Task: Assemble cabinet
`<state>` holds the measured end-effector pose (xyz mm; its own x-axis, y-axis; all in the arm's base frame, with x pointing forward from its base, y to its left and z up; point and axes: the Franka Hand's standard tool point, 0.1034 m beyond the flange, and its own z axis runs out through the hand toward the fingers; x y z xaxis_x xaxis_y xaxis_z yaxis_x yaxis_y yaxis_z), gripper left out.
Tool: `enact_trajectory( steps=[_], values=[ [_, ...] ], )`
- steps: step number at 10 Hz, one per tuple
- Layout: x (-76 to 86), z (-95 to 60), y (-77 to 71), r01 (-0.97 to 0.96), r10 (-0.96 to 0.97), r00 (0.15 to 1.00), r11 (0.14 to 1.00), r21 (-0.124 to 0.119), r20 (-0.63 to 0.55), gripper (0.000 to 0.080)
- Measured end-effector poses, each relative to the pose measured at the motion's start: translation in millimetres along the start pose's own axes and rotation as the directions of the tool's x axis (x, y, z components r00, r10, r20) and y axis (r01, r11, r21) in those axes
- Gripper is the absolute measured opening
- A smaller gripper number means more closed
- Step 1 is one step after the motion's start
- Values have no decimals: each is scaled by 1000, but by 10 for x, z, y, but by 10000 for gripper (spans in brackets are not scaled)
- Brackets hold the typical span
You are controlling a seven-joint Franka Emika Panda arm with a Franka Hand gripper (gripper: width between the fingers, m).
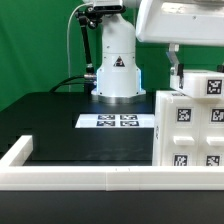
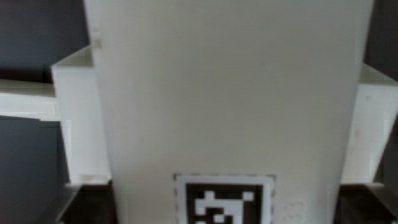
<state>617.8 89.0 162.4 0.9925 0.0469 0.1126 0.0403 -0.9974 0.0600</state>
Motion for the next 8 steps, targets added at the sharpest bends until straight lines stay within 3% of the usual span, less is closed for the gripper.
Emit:
enact_trajectory(
  steps=[5, 7, 8],
  values=[
    [-1, 1, 5, -263, 263, 965, 965, 1, 1, 560],
    [-2, 3, 9, -402, 402, 916, 916, 6, 3, 560],
    [-12, 13, 30, -530, 530, 848, 848, 20, 8, 560]
  ],
)
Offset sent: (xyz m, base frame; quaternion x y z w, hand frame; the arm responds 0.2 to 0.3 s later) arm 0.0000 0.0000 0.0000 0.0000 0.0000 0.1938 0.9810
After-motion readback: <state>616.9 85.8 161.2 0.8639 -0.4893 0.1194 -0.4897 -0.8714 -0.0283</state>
